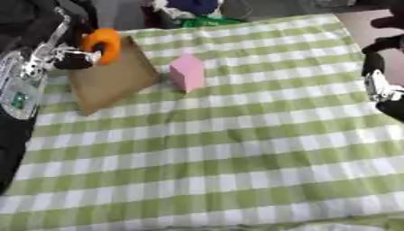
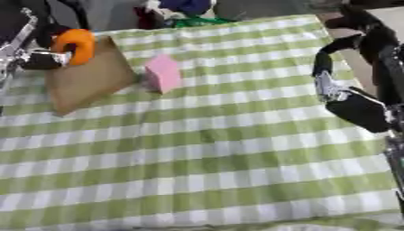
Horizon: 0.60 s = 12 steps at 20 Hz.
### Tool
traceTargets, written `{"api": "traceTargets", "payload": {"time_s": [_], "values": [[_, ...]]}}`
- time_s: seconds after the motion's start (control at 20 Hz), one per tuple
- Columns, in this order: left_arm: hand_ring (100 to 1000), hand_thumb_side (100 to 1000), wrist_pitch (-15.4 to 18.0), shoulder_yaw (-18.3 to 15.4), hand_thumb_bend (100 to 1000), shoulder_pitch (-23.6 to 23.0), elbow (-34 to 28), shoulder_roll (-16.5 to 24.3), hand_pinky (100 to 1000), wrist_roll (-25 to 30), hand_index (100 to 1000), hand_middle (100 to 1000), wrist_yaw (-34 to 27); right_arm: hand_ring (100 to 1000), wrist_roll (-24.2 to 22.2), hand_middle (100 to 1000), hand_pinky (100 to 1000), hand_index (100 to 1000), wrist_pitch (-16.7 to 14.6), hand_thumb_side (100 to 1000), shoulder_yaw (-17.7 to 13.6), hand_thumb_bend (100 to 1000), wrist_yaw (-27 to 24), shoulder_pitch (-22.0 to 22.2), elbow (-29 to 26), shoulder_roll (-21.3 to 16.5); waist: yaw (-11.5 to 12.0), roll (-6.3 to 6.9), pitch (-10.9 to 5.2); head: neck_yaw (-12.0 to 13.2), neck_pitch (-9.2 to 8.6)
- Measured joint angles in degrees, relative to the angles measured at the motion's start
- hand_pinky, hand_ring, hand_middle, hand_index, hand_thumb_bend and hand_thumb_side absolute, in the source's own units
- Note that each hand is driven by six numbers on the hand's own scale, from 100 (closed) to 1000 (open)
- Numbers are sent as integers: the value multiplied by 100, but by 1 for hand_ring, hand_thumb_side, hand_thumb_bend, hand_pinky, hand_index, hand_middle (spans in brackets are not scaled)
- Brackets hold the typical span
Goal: Pick up objects on the table and place them in the box.
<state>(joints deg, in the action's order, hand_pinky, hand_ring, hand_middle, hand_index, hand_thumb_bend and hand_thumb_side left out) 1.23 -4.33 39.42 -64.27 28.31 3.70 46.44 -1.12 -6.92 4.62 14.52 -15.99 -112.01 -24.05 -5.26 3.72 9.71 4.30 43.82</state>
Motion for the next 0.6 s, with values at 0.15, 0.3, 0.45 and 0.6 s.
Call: {"api": "traceTargets", "payload": {"time_s": [0.15, 0.3, 0.45, 0.6], "values": [[378, 100, -225, -86, 273, 4, 415, -8, 428, -227, 549, 300, 143, 650, -3, 794, 824, 960, -3, 352, 0, 100, 0, 9, 0, 1, -2, 0, 4, -3, 0], [384, 100, -295, -87, 275, 32, 741, -54, 430, -354, 555, 307, 198, 650, -16, 794, 824, 960, -16, 356, 1, 100, 0, 9, 0, 1, -7, 0, 19, -5, 0], [400, 103, -274, -79, 288, 45, 944, -121, 442, -457, 571, 324, 201, 650, -27, 794, 824, 960, -24, 356, 2, 100, 0, 9, 1, 2, -22, -1, 23, -10, 0], [456, 125, -240, -45, 336, 55, 1047, -161, 473, -515, 634, 386, 204, 650, -29, 794, 825, 961, -25, 357, 3, 100, 0, 9, 1, 2, -27, -1, 24, -15, 0]]}}
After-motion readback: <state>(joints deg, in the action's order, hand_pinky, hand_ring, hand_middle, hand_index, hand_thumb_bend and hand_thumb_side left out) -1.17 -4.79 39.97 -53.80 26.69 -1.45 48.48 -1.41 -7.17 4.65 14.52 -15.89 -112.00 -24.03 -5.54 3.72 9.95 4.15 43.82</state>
